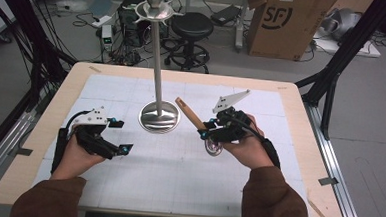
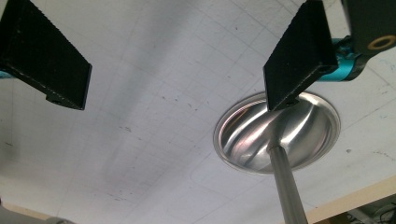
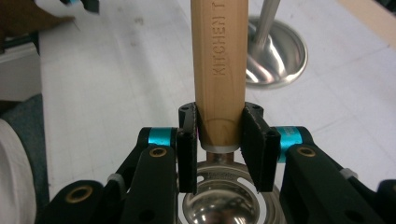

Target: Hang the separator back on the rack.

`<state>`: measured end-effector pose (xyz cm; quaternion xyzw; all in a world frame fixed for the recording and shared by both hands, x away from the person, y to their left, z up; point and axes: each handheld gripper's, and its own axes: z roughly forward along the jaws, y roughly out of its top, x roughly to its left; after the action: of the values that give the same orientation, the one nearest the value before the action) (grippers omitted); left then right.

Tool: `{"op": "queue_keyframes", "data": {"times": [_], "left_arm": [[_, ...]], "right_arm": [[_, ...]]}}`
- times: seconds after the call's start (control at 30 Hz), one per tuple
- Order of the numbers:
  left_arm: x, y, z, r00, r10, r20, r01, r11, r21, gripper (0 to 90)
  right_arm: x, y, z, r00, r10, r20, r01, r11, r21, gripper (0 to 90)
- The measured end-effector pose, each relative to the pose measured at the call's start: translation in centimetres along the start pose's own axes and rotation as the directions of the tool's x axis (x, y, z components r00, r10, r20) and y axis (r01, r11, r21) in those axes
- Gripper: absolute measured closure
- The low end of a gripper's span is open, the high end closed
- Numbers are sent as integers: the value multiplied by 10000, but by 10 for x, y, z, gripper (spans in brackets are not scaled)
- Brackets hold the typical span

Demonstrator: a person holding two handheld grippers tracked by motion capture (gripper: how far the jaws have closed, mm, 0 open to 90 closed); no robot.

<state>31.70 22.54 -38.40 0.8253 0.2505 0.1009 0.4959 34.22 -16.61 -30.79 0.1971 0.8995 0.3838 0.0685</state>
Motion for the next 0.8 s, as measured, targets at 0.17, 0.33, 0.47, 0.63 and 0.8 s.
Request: {"op": "queue_keyframes", "data": {"times": [0.17,0.33,0.47,0.63,0.8], "left_arm": [[0,0,0,10000,0,35,0,10000,-57,84],[0,1,0,10000,34,59,-34,10000,-43,84],[0,0,0,10000,-1,46,1,10000,-70,84],[-1,0,0,10000,-18,59,18,10000,-77,84],[0,0,0,10000,-16,57,17,10000,-69,84]], "right_arm": [[-1,18,-15,9994,-282,213,292,9984,-485,689],[-5,43,-38,9989,-309,357,357,9894,-1407,689],[-7,54,-48,9985,-318,445,394,9827,-1809,689],[-10,70,-58,9978,-354,555,462,9772,-2073,689],[-7,82,-60,9967,-456,678,596,9733,-2216,689]]}}
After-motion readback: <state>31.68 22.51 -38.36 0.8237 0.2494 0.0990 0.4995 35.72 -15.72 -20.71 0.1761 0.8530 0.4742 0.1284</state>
